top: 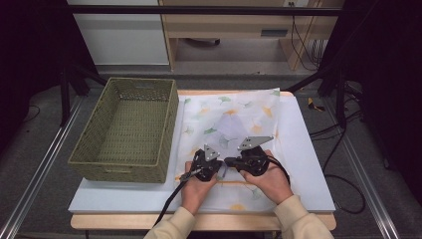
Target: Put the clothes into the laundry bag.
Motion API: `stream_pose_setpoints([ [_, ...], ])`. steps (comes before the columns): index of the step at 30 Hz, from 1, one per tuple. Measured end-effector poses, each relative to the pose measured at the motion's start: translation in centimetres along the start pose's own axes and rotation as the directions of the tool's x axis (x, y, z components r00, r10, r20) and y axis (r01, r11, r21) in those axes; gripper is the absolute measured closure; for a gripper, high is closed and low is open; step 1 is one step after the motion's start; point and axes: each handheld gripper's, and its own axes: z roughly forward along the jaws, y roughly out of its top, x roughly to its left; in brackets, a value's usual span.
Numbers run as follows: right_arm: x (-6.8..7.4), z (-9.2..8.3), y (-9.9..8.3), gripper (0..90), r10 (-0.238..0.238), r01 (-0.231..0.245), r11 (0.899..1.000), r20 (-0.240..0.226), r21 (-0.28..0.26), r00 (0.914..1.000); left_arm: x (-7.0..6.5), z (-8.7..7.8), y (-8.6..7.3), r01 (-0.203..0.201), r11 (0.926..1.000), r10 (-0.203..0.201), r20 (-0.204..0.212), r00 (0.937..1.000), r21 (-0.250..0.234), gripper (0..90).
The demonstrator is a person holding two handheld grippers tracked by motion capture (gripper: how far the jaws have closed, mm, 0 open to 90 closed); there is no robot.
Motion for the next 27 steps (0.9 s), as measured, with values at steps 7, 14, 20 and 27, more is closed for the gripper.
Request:
stream_pose_setpoints([
  [7, -0.1, 0.1, 0.0, 89.1, 0.010, -0.010, 1.000, -0.001, -0.001, 1.0000, 0.1, 0.3, 0.4, -0.004, 1.0000, 0.004, -0.001, 1.0000, 0.001, 90.0],
  [14, -0.4, 0.1, -0.1, 89.1, 0.018, -0.018, 1.000, -0.002, -0.005, 0.9998, 0.2, 0.5, 0.6, -0.008, 0.9997, 0.008, -0.021, 0.9997, -0.023, 90.0],
  [20, -0.4, 0.0, 0.0, 89.1, 0.014, -0.014, 1.000, -0.001, -0.008, 0.9999, 0.2, 0.6, 0.9, -0.016, 0.9997, 0.016, -0.022, 0.9996, -0.020, 90.0],
  [27, -0.5, -0.1, -0.1, 89.1, 0.017, -0.017, 1.000, 0.004, -0.009, 0.9998, 0.2, 0.9, 1.3, -0.039, 0.9991, 0.038, -0.033, 0.9987, -0.018, 90.0],
])
